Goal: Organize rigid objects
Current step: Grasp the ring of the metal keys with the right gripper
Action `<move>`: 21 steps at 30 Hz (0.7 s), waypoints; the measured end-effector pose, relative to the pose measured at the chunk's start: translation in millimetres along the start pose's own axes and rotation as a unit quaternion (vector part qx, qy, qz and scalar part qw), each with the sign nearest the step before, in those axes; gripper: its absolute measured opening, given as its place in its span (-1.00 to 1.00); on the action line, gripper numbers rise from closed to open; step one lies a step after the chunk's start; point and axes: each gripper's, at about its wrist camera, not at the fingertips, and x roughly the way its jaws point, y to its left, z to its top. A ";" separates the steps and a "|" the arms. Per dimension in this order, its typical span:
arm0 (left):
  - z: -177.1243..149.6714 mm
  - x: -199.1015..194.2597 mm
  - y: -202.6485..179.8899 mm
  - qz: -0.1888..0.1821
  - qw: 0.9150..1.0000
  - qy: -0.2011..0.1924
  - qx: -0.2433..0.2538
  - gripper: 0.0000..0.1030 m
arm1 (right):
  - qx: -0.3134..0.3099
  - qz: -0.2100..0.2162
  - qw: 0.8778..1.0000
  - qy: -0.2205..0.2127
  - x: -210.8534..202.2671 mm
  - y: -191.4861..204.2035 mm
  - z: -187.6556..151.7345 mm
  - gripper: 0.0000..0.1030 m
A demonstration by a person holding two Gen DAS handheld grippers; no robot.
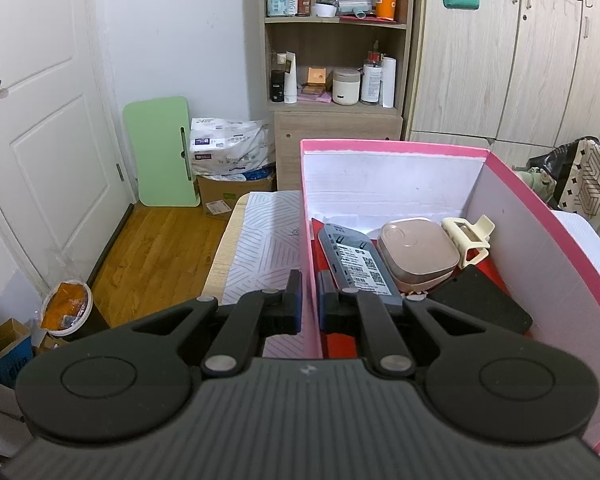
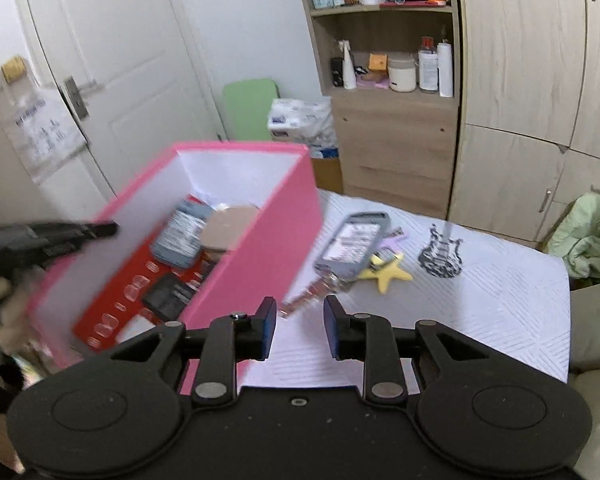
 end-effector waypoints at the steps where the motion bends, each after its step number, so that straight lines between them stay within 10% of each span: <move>1: 0.0 -0.1 -0.2 0.001 1.000 0.000 0.002 -0.85 | -0.005 -0.005 1.000 0.003 6.6 -0.5 -1.9 -0.41; 21: 1.3 0.3 -1.3 0.003 1.000 0.002 0.002 -0.85 | 0.064 -0.014 0.998 0.003 117.9 -28.3 -2.1 -0.29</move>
